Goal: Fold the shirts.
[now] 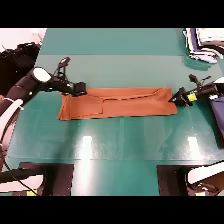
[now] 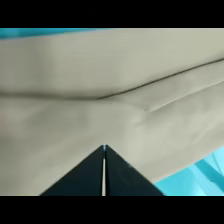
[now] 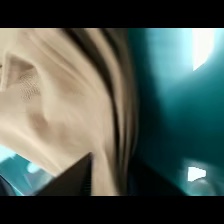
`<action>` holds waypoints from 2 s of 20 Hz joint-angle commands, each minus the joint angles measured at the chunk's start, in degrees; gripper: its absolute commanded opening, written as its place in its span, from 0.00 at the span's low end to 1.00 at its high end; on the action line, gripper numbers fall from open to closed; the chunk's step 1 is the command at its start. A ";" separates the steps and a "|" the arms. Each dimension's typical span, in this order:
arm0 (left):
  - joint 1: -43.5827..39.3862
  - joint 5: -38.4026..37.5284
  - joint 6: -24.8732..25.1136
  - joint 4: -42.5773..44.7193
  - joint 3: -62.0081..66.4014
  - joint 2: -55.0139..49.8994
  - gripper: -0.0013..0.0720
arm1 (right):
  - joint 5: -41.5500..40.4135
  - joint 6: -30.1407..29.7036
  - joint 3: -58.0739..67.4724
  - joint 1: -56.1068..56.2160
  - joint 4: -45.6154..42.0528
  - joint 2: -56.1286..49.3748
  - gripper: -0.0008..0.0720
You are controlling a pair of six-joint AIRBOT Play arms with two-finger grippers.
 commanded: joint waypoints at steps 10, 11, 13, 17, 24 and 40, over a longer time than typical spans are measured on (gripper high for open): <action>-15.65 2.43 -1.40 -5.95 21.29 -22.80 0.05 | 3.65 -0.24 19.10 8.00 14.95 13.09 0.04; -16.02 2.21 -2.27 -6.08 22.69 -24.52 0.05 | 3.61 0.90 21.38 9.73 14.86 13.84 0.04; -16.44 2.34 -2.60 -6.32 24.41 -26.86 0.05 | 3.96 2.32 25.81 13.64 14.78 14.21 0.04; -17.35 4.46 -2.60 -6.47 24.90 -27.87 0.05 | 2.86 2.91 30.71 21.11 14.80 14.21 0.04; -14.36 1.64 -2.56 -5.92 24.92 -25.92 0.05 | 0.70 2.43 30.80 29.88 14.82 12.44 0.04; 15.74 -7.78 -1.86 15.67 24.87 8.20 0.05 | -15.87 -10.73 30.80 57.42 27.58 -7.23 0.60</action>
